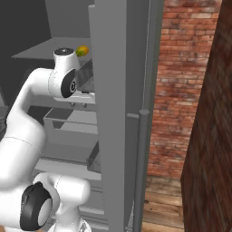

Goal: Pick the mango and peach from the fridge and place them inside the tupperware on the counter.

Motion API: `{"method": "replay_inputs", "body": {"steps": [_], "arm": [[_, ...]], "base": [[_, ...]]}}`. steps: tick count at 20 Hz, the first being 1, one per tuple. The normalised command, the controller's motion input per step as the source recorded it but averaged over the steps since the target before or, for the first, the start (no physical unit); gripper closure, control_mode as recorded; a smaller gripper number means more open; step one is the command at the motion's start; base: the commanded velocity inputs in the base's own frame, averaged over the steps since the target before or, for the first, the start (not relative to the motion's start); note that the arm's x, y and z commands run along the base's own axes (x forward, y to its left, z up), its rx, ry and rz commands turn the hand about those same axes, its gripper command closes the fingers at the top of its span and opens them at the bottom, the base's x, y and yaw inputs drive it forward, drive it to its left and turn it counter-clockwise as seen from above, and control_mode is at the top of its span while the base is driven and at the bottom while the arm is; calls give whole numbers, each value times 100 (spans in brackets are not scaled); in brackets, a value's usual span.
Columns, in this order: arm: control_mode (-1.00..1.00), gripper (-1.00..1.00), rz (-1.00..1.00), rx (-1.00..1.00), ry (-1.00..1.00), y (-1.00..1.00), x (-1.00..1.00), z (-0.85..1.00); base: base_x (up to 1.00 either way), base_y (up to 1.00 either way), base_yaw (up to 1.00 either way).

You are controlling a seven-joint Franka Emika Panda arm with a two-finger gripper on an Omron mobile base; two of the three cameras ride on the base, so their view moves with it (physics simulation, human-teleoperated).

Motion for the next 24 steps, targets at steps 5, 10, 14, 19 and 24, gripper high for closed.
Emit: {"method": "replay_inputs", "body": {"steps": [5,10,14,19,24], "arm": [[-100,-100,2,-4,-13,6,-16,-2],[-100,-100,0,-18,18,27,11,-25],[-100,-100,0,0,0,7,24,0],[-100,-100,0,0,-9,2,29,-8],[-100,-100,0,0,-1,4,48,-15]], "base": [[0,0,0],[0,0,0],[0,0,0],[0,0,0],[0,0,0]]}}
